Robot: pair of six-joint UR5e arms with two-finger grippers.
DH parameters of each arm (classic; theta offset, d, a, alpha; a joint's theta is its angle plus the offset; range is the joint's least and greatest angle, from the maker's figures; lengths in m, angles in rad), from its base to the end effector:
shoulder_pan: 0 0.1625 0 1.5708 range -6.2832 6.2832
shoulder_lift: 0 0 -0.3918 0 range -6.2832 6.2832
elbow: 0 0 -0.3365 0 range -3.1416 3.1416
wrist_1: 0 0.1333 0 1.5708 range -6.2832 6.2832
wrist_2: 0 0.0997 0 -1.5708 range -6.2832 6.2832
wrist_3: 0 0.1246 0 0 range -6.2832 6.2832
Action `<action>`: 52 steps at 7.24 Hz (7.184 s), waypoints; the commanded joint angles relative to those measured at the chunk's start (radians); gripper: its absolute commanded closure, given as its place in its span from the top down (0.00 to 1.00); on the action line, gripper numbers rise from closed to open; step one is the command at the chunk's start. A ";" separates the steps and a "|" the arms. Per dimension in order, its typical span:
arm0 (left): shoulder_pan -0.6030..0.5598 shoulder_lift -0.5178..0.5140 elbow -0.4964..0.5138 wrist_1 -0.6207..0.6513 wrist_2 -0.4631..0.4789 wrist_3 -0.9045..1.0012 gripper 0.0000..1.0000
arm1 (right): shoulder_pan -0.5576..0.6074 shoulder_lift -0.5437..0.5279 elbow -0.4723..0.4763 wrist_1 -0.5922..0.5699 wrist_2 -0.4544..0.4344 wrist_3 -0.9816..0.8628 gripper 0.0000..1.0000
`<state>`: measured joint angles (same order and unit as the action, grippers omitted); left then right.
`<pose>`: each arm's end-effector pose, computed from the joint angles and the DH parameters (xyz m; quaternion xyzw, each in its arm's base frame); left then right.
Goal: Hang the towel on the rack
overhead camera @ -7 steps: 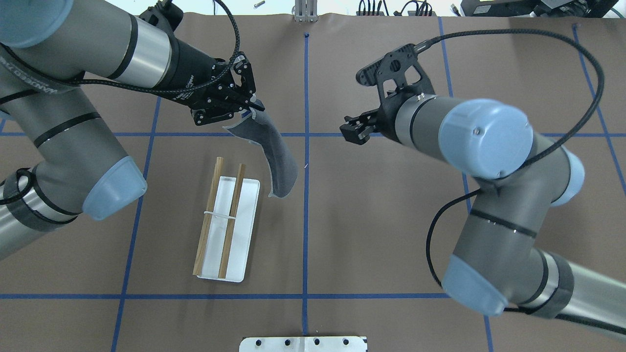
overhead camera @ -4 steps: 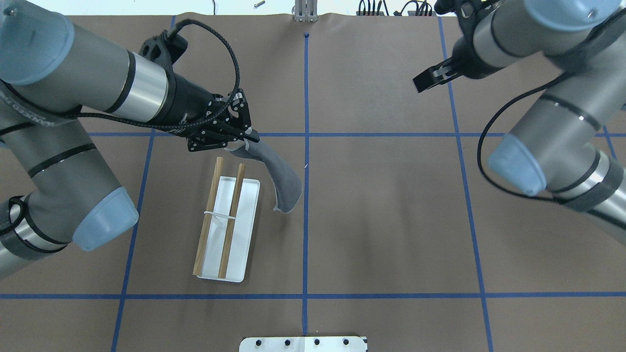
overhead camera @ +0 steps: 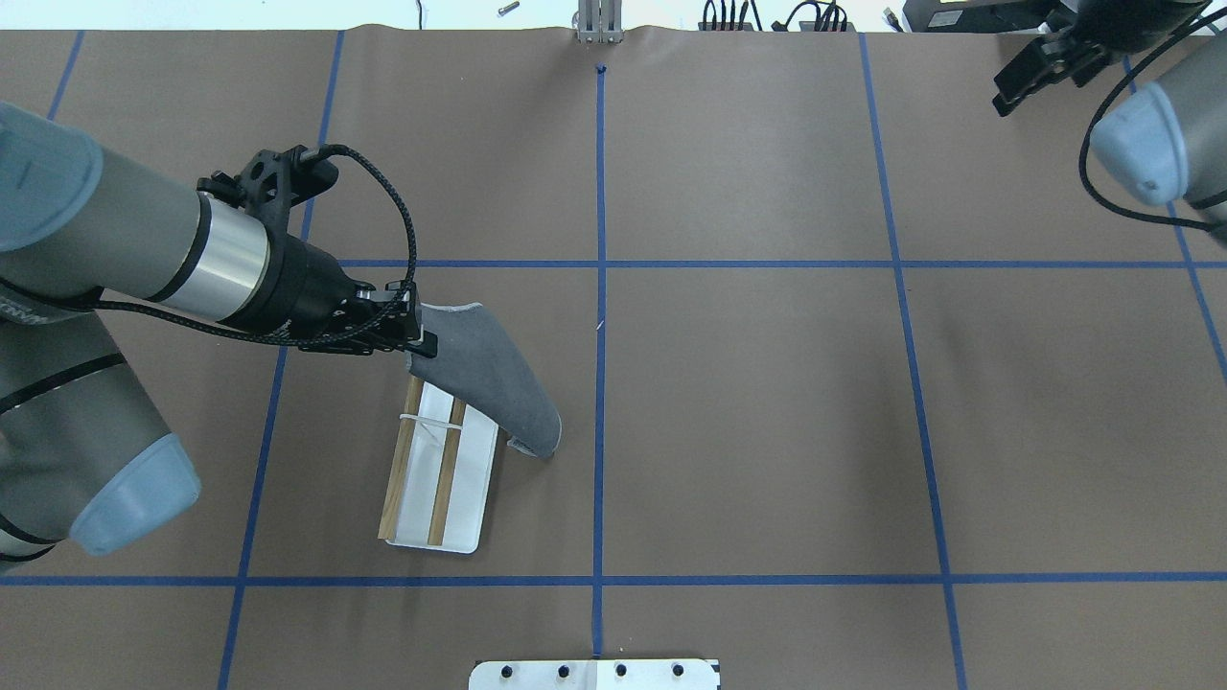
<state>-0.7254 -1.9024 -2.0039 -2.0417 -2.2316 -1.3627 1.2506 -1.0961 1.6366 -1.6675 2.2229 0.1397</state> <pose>0.3335 -0.3716 0.2382 0.0104 0.6083 -0.0155 0.7935 -0.1342 -0.5878 0.3845 0.1318 -0.3517 -0.1535 0.9140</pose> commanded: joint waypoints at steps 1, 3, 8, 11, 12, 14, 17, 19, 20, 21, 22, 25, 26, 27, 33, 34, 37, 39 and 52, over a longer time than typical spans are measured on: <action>-0.023 0.081 0.004 0.002 -0.019 0.153 0.00 | 0.090 -0.027 -0.075 -0.005 0.026 -0.167 1.00; -0.048 0.134 0.028 0.000 -0.014 0.255 0.00 | 0.133 -0.056 -0.101 -0.003 0.024 -0.268 1.00; -0.042 0.137 0.175 -0.120 -0.005 0.318 0.59 | 0.153 -0.062 -0.124 -0.005 0.032 -0.273 1.00; -0.046 0.138 0.200 -0.120 0.033 0.370 0.98 | 0.165 -0.100 -0.123 -0.003 0.035 -0.253 1.00; -0.067 0.138 0.212 -0.112 0.033 0.405 0.98 | 0.167 -0.123 -0.123 0.003 0.035 -0.255 1.00; -0.196 0.140 0.270 -0.066 0.004 0.559 0.98 | 0.182 -0.220 -0.123 0.012 0.029 -0.267 1.00; -0.418 0.132 0.283 0.281 -0.013 0.999 0.98 | 0.257 -0.312 -0.121 0.026 0.049 -0.259 1.00; -0.614 0.140 0.301 0.508 -0.013 1.341 0.98 | 0.265 -0.317 -0.123 0.025 0.095 -0.259 1.00; -0.743 0.140 0.354 0.568 -0.022 1.470 0.98 | 0.266 -0.315 -0.124 0.018 0.086 -0.259 1.00; -0.805 0.143 0.463 0.565 -0.029 1.590 0.98 | 0.276 -0.317 -0.124 0.017 0.086 -0.259 1.00; -0.834 0.166 0.522 0.566 -0.022 1.606 0.98 | 0.279 -0.317 -0.124 0.017 0.084 -0.261 1.00; -0.916 0.270 0.456 0.529 -0.019 1.602 0.98 | 0.280 -0.315 -0.123 0.017 0.060 -0.261 1.00; -0.916 0.278 0.424 0.554 -0.022 1.593 0.98 | 0.280 -0.314 -0.119 0.018 0.058 -0.261 1.00; -0.916 0.290 0.392 0.554 -0.028 1.500 0.98 | 0.280 -0.312 -0.115 0.018 0.044 -0.262 1.00; -0.910 0.335 0.270 0.538 -0.106 1.456 0.98 | 0.279 -0.314 -0.112 0.020 0.029 -0.264 1.00; -0.908 0.335 0.271 0.540 -0.106 1.456 0.98 | 0.279 -0.315 -0.112 0.020 0.029 -0.264 1.00; -0.904 0.341 0.271 0.540 -0.105 1.456 0.98 | 0.280 -0.318 -0.113 0.020 0.029 -0.264 1.00; -0.904 0.342 0.272 0.541 -0.106 1.456 0.98 | 0.279 -0.318 -0.115 0.020 0.029 -0.264 1.00; -0.904 0.373 0.298 0.545 -0.099 1.456 0.98 | 0.279 -0.341 -0.115 0.029 0.030 -0.264 1.00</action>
<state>-1.6291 -1.5434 -1.7090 -1.4969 -2.3301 0.0934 1.5307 -1.4274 1.5206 -1.6400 2.2522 -0.1267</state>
